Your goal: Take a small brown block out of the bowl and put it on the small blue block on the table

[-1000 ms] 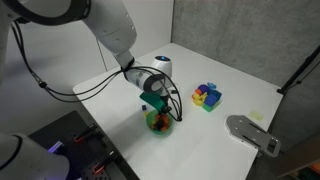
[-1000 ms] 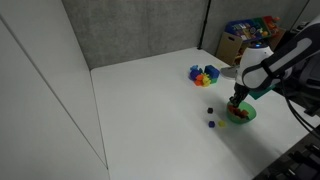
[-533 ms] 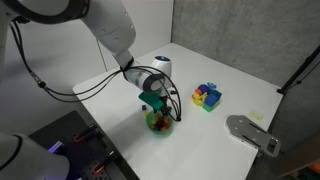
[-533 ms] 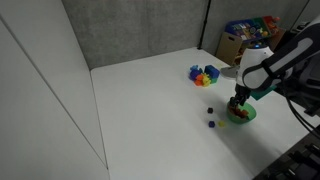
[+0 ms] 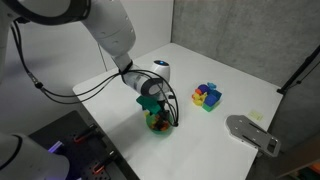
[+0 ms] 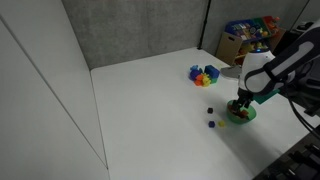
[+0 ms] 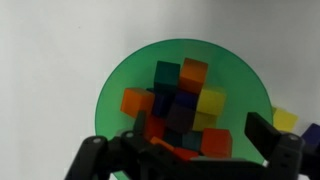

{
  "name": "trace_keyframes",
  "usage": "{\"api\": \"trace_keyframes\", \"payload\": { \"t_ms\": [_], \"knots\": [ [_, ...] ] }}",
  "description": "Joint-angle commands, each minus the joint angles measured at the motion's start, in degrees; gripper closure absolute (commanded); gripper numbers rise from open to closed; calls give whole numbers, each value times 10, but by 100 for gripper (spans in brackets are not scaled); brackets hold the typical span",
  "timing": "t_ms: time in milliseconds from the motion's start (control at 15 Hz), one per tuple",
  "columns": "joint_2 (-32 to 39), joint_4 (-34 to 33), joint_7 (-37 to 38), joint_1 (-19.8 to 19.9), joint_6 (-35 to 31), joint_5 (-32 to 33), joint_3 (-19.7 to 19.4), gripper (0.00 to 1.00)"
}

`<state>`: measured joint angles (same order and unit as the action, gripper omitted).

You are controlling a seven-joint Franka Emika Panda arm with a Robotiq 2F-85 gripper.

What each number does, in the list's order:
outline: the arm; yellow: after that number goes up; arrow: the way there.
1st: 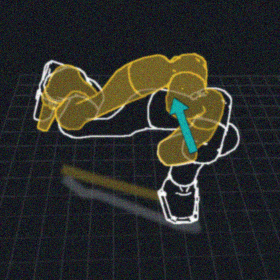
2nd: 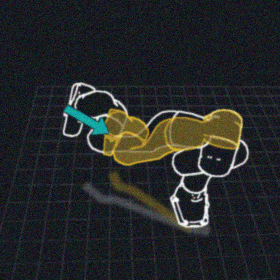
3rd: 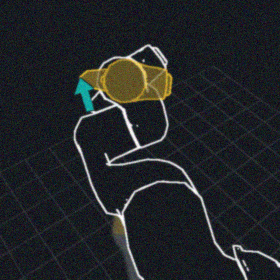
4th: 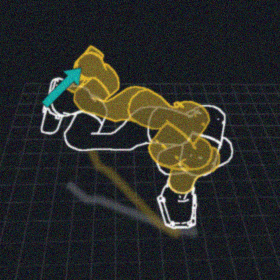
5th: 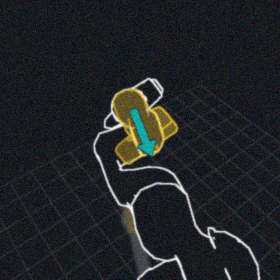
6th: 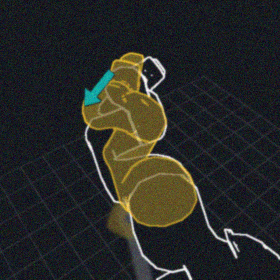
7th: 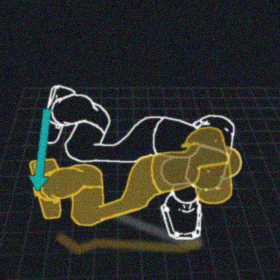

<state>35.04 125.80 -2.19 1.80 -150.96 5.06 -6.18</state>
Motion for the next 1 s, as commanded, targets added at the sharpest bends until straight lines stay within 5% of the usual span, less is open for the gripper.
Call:
{"api": "trace_keyframes", "payload": {
  "t_ms": [0, 933],
  "knots": [
    [7, 5, 0, 10, -16, -2, 7, 0],
    [29, 6, -13, 51, -62, -25, 28, 0]
  ]
}}
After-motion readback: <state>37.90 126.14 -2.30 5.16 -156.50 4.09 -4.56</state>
